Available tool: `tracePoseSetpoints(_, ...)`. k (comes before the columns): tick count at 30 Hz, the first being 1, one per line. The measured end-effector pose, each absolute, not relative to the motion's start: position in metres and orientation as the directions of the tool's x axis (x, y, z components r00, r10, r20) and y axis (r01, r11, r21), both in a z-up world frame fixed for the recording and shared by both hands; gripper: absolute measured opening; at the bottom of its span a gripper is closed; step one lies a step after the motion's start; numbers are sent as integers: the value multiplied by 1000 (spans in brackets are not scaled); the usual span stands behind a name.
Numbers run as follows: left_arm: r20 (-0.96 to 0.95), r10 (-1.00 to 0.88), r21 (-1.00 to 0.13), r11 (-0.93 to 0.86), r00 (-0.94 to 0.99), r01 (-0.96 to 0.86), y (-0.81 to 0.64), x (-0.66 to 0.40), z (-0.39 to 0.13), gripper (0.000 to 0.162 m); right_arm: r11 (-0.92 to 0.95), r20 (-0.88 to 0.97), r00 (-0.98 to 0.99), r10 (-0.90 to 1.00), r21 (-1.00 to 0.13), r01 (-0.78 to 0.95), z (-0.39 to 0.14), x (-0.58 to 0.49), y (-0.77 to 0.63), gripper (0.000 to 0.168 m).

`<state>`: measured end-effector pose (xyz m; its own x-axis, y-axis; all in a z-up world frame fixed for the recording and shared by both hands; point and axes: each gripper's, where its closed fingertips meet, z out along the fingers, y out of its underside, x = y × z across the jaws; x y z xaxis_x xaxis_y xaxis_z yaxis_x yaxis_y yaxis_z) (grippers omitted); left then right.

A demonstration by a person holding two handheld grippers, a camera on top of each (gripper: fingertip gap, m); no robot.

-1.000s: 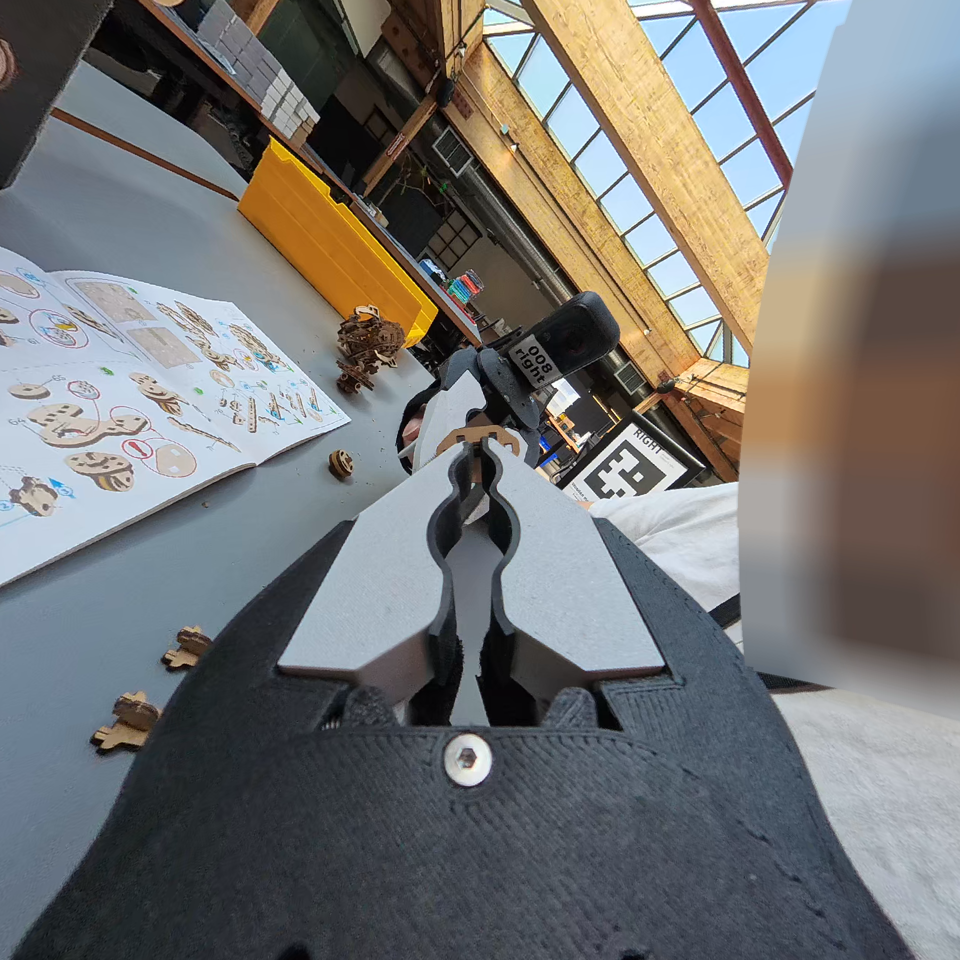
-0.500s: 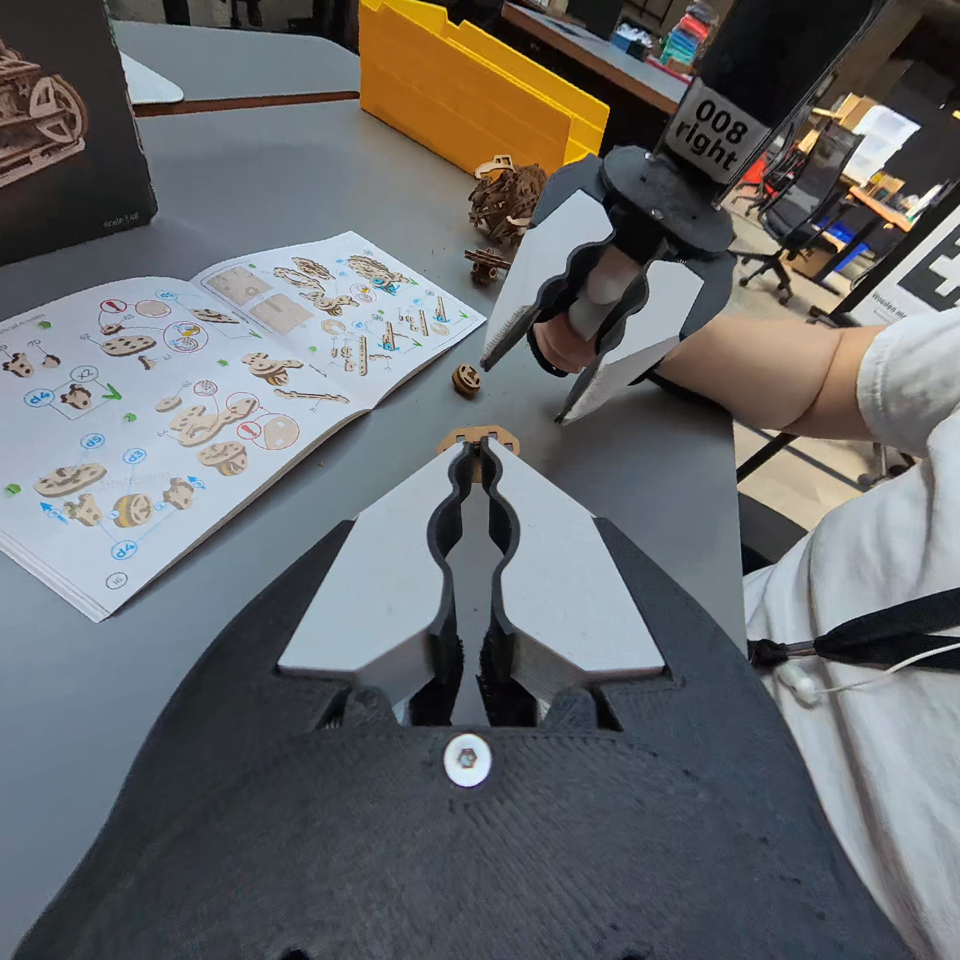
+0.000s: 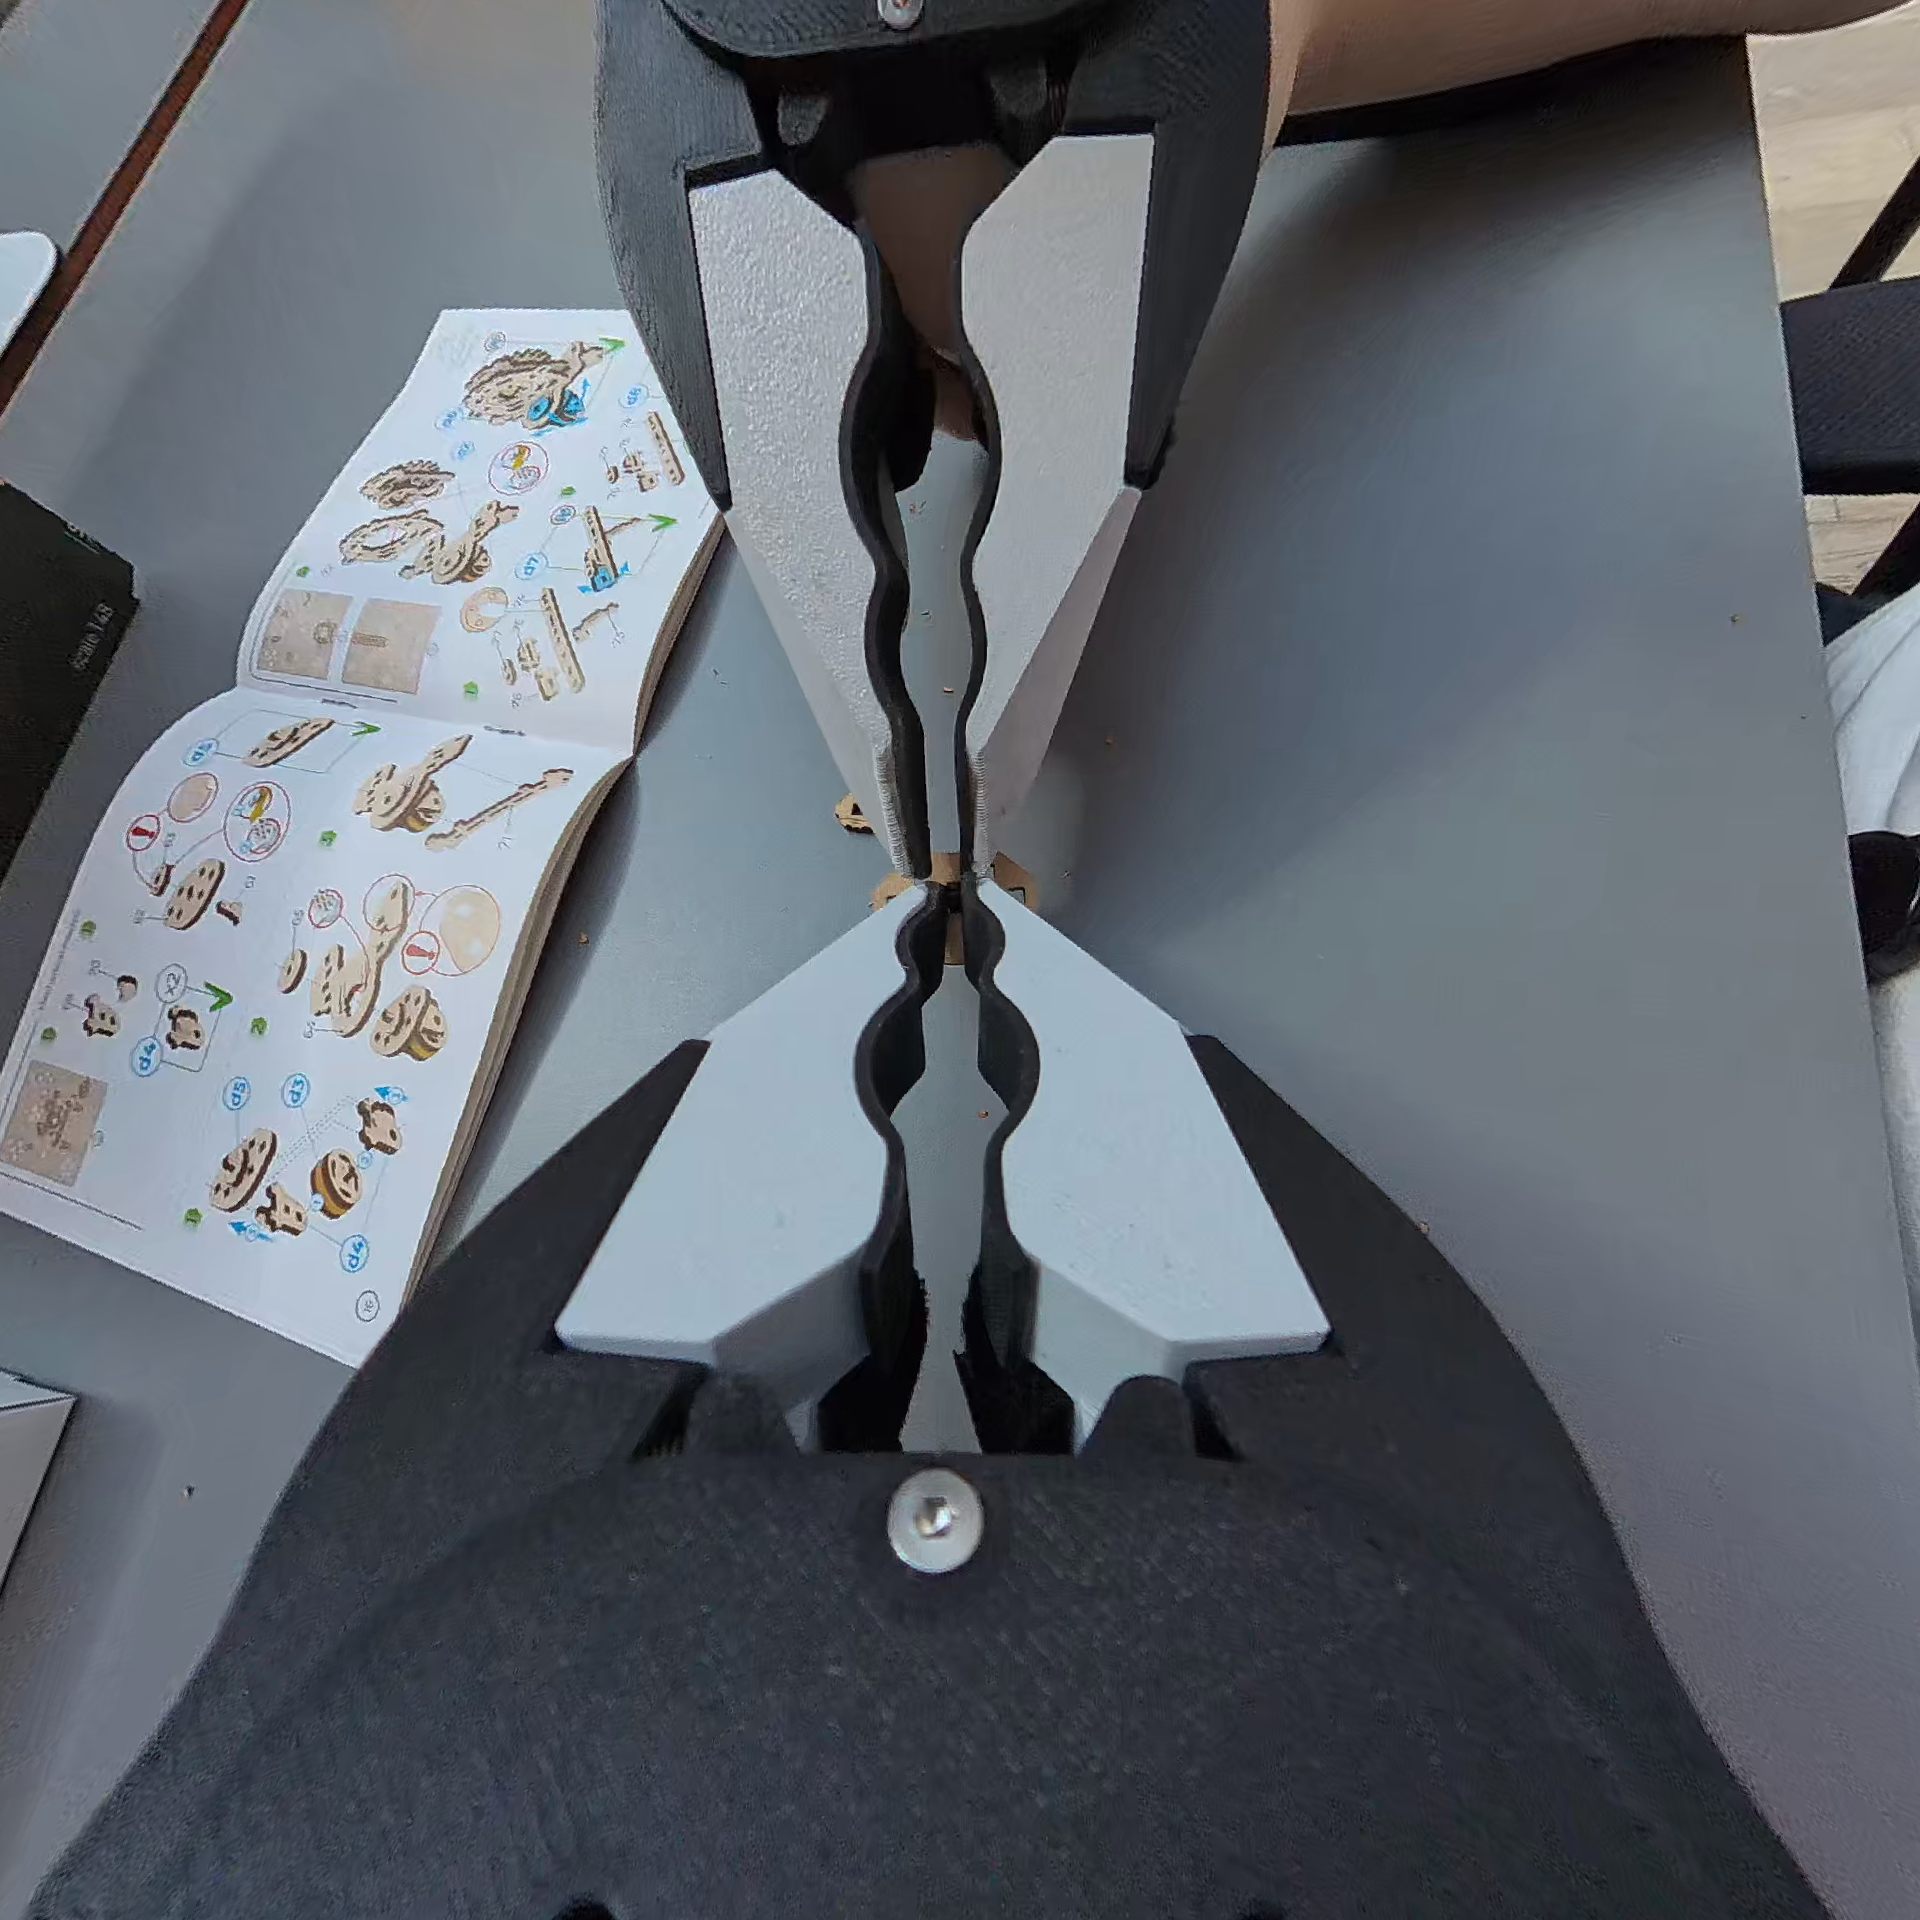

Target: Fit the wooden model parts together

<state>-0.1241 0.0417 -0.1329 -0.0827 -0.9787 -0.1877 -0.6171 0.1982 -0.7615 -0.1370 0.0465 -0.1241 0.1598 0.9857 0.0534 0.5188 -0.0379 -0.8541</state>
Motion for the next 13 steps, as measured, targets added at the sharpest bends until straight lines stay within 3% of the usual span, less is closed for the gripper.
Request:
tracePoseSetpoints(1,-198,-975,-753,215,-97,-622,40,-124,-135,0,-35,53,150,987,-848,528,-126,-137,45,7)
tracePoseSetpoints(13,-174,-977,-745,211,-121,-633,38,-125,-141,1,-50,25,124,992,-822,567,-138,-136,41,6)
